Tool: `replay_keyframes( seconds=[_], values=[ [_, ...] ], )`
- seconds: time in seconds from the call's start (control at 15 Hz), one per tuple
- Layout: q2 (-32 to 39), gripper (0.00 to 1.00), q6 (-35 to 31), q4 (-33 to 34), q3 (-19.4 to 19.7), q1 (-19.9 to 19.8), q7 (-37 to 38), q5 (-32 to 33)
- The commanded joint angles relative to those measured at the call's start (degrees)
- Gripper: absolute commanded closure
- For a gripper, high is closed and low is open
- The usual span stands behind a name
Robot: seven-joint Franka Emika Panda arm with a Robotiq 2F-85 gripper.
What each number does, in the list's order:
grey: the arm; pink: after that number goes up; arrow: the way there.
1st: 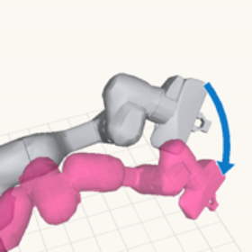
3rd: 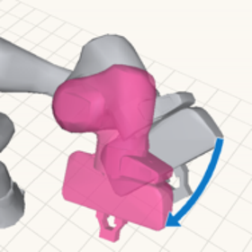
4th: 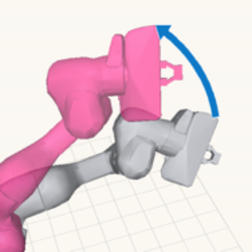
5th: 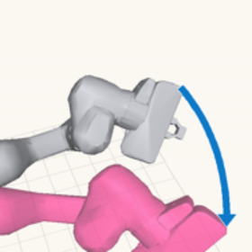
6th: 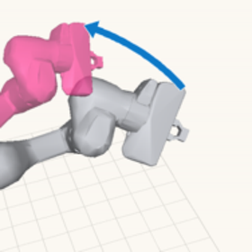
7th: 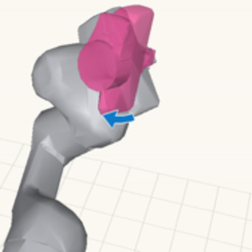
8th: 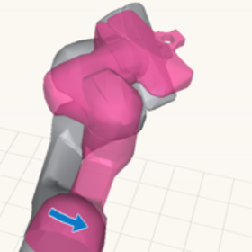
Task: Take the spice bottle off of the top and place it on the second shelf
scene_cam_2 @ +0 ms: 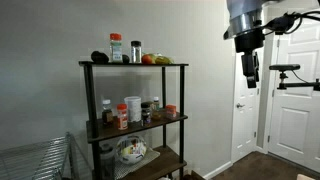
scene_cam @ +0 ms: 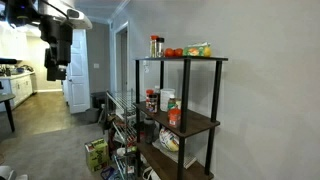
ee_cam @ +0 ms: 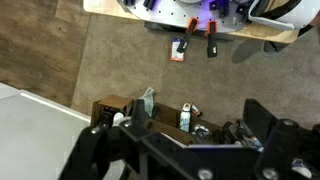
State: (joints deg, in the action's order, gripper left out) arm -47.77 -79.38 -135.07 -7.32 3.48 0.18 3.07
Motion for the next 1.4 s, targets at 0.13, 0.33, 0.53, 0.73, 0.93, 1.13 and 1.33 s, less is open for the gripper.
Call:
replay_keyframes(
  seconds=[0.13, 0.33, 0.53, 0.73, 0.93, 1.13, 1.33],
  values=[
    [0.2, 0.0, 0.1, 0.2, 0.5, 0.8, 0.5, 0.3],
    [0.2, 0.0, 0.1, 0.2, 0.5, 0.8, 0.5, 0.3],
    [0.2, 0.0, 0.1, 0.2, 0.5, 0.8, 0.5, 0.3],
    [1.8, 0.0, -1.6, 1.0, 0.3, 1.1, -0.1, 0.5],
    [6.1, 0.0, -7.3, 2.7, -0.2, 1.7, -0.9, 1.0],
    [12.2, 0.0, -14.8, 5.9, -1.0, 1.9, -0.7, 2.0],
    [18.4, 0.0, -20.9, 10.0, -1.8, 1.7, 0.2, 2.9]
  ],
)
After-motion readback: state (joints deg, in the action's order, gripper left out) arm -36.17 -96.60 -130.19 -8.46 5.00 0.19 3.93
